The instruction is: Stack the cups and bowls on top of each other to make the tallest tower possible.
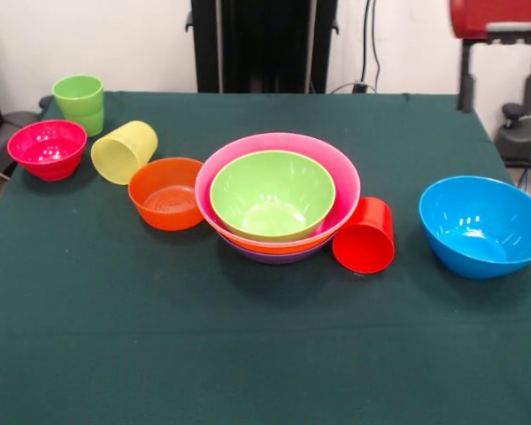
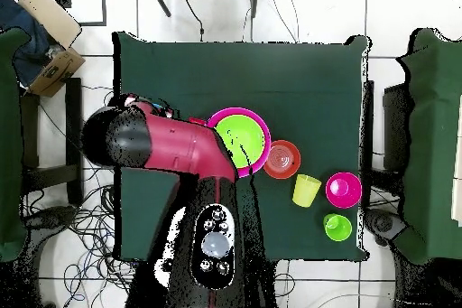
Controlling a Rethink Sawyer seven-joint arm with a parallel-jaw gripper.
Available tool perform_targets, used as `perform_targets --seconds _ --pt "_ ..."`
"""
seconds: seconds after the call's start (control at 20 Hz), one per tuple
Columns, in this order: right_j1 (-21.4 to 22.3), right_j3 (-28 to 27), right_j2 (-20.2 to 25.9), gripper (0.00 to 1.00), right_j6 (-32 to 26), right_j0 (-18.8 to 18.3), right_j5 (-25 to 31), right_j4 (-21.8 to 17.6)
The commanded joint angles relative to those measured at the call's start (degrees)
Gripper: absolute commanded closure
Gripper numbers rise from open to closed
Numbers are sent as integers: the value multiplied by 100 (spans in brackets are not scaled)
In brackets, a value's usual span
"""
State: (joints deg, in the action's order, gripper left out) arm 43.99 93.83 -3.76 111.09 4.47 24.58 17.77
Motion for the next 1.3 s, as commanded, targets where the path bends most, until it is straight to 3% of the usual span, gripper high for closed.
perform_targets --seconds 0.05,0.4,0.95,1.3 --pt "-305 268 386 0 1116 260 -196 99" --pt "-510 762 620 0 784 65 -1457 -456" --pt "-721 623 382 0 381 108 -1559 -901" --pt "-842 515 215 0 508 265 -1670 -1045"
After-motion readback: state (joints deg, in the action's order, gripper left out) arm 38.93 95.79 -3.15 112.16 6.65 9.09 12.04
